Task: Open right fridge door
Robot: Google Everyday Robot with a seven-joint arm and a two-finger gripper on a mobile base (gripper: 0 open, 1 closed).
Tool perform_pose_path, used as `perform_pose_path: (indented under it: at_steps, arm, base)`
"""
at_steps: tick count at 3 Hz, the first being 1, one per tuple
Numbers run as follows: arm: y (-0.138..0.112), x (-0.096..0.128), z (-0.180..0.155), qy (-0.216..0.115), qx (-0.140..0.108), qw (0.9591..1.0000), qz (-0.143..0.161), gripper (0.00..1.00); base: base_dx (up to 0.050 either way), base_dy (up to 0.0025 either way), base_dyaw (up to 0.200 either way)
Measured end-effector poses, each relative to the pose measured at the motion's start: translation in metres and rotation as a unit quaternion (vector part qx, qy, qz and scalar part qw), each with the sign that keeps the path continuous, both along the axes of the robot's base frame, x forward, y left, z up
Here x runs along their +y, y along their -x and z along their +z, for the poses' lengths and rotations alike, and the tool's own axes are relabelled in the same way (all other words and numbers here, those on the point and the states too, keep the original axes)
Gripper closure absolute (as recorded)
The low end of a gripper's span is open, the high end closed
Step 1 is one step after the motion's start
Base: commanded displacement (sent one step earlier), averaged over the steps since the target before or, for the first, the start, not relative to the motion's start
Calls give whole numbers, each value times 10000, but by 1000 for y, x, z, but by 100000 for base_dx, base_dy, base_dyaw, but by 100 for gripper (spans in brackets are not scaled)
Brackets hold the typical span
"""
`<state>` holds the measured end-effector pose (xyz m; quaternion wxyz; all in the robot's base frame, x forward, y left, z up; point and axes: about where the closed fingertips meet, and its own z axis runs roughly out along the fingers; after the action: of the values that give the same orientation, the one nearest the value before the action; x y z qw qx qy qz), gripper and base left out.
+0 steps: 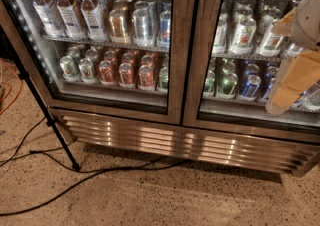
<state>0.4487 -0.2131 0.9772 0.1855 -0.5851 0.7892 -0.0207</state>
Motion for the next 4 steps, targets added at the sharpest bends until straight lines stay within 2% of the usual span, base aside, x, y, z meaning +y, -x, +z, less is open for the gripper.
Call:
perform_pose_path:
  at_steps: [1,2,3,4]
  arm:
    - [-25,-1,1,-621,-139,9979,-153,0]
    - [-48,-4,5,-1272,-265,9914,-158,0]
    - [-59,0,10,-1487,-268,9884,-142,0]
    - [-60,0,10,-1492,-272,9883,-140,0]
  base:
    - [0,0,0]
    - [0,0,0]
    - [0,0,0]
    - [0,0,0]
